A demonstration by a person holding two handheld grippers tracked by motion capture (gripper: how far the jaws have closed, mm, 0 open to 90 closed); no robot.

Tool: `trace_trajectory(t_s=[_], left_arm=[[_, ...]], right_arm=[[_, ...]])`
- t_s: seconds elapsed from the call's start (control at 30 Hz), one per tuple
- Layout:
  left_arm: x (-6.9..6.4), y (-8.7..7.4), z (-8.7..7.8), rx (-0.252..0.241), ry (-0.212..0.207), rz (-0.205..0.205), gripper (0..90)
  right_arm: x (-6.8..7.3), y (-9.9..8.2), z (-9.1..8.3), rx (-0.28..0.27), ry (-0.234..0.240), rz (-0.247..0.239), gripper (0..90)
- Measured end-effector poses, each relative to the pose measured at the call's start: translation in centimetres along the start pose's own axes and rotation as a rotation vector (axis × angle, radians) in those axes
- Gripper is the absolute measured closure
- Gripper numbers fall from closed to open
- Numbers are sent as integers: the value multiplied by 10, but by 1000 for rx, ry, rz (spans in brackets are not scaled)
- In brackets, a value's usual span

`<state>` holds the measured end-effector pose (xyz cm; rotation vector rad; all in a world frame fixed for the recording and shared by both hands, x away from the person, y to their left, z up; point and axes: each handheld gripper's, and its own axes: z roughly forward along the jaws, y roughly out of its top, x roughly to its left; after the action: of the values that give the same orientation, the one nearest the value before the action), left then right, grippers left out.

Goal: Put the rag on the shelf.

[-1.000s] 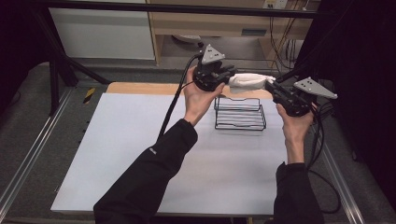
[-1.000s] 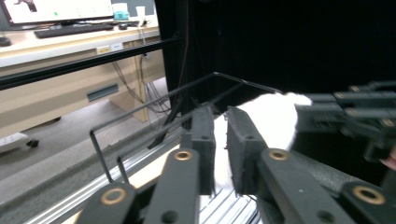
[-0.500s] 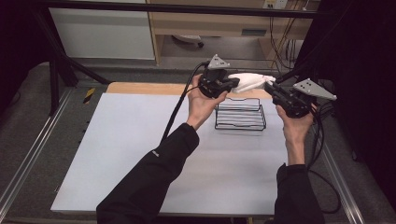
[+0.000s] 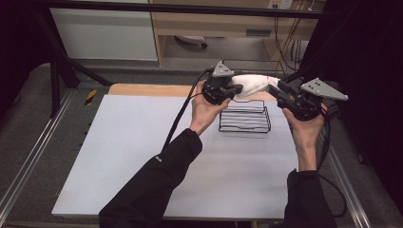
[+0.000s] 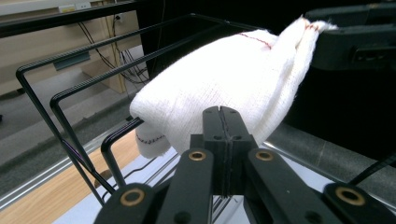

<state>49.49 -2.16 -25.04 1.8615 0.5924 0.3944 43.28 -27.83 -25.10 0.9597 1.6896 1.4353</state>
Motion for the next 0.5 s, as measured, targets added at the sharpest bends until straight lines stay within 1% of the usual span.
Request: trace_trajectory(t_s=[0.07,0.1,0.13,0.2,0.23,0.3,0.4,0.47,0.5], left_arm=[[0,-1,0,4,5,3,899],[1,-1,0,10,7,5,899],[1,-1,1,15,8,6,899],[1,-3,2,18,10,6,899],[1,-4,3,21,10,5,899],[1,-6,5,26,13,5,899],[0,-8,8,31,14,10,899],[0,-8,10,33,15,17,899],[0,-9,10,34,17,20,899]], right_arm=[[1,2,1,-1,1,-1,594],[2,2,1,-6,9,2,572],[2,3,0,-12,20,16,570],[4,6,-2,-22,22,10,580],[4,7,-2,-20,21,7,601],[4,8,-1,-3,31,14,694],[4,4,6,46,39,28,831],[5,-2,13,87,34,39,886],[4,-6,16,109,35,49,900]])
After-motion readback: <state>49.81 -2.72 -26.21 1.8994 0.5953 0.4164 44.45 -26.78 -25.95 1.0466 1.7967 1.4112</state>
